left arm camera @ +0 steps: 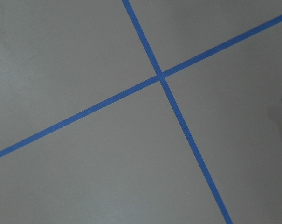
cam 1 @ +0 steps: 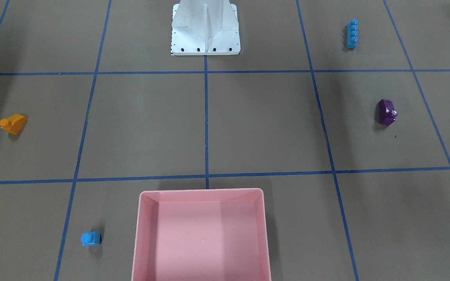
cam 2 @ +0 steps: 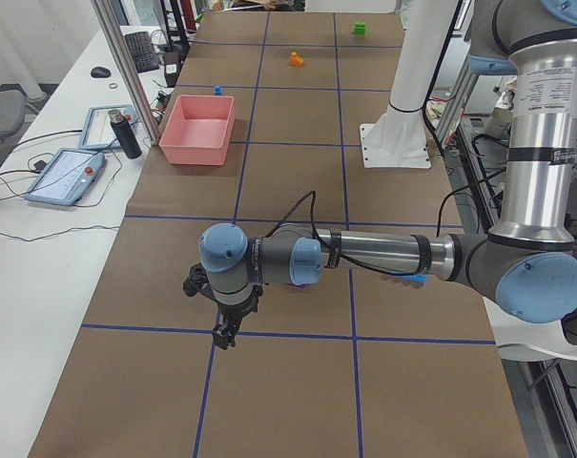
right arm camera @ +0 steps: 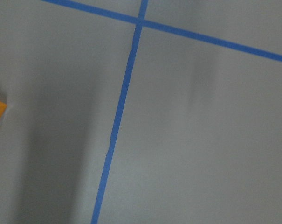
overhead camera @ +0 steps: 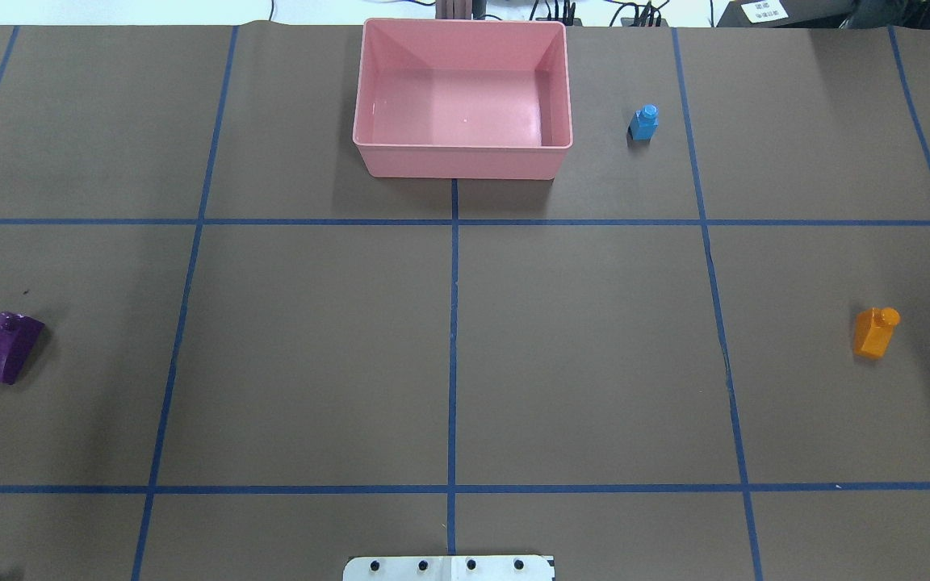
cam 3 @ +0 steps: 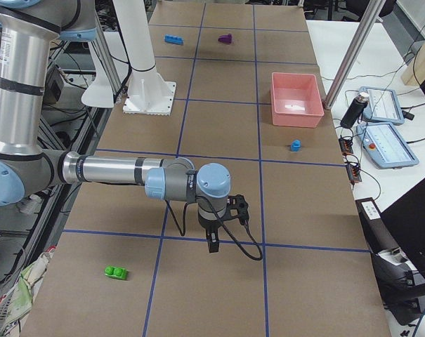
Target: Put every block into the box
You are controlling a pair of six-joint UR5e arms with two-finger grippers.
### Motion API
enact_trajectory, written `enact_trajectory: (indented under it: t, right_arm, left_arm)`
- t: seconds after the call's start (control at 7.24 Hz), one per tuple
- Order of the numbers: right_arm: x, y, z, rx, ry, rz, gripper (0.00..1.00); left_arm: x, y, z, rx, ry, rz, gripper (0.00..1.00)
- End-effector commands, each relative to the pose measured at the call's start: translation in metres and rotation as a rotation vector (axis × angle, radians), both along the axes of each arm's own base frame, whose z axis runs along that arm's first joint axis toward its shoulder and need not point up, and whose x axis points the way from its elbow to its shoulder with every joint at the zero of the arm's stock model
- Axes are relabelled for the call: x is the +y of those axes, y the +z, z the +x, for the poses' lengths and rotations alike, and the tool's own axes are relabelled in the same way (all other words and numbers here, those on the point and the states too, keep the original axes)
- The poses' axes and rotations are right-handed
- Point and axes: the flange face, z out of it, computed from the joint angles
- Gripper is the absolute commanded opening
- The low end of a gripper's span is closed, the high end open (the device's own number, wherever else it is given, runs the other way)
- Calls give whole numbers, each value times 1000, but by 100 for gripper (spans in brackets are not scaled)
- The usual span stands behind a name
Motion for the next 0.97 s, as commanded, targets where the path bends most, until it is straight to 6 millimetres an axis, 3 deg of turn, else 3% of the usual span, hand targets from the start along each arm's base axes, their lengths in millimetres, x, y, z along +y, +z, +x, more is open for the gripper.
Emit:
enact_trajectory:
  t: [0.0, 0.14, 0.28, 0.41, 0.69, 0.83]
  right_arm:
    - [-37, -25, 1, 43, 2, 59, 100]
    - [-40, -30, -4, 32, -9, 70, 100]
    - [-45, -37, -32, -10, -22, 47, 100]
    - [-61, -56, -63, -29, 25, 1, 100]
    - [-65, -86, -149, -101, 173, -71, 100]
    - [-54, -89, -202, -135, 218, -95, 100]
  left_arm:
    - [-28, -32, 1, 8, -4, 70, 100]
    - [-63, -51, 9, 8, 11, 109, 100]
    - [-80, -51, 14, 10, 19, 104, 100]
    - [-82, -51, 23, 12, 36, 104, 100]
    - [-83, -52, 24, 12, 38, 106, 100]
    - [-84, -52, 27, 13, 43, 106, 100]
